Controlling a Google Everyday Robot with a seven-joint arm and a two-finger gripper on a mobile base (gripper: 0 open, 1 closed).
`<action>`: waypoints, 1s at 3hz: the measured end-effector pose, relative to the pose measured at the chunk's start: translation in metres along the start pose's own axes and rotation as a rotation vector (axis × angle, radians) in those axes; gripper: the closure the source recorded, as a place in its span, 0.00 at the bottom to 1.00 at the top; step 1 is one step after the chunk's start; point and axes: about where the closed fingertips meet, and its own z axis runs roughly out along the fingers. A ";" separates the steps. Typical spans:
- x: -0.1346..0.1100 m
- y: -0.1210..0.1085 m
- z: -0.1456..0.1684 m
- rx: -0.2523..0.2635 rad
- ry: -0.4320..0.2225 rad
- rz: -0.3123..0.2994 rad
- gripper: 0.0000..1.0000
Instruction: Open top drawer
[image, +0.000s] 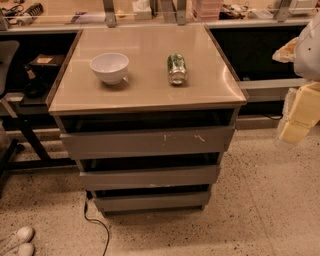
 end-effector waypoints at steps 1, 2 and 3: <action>-0.007 0.002 0.006 0.010 -0.013 -0.007 0.00; -0.022 0.009 0.040 -0.017 -0.025 -0.030 0.00; -0.036 0.015 0.081 -0.061 -0.029 -0.054 0.00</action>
Offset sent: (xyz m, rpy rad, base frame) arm 0.0174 0.0548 -0.0846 0.0313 0.0549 0.0785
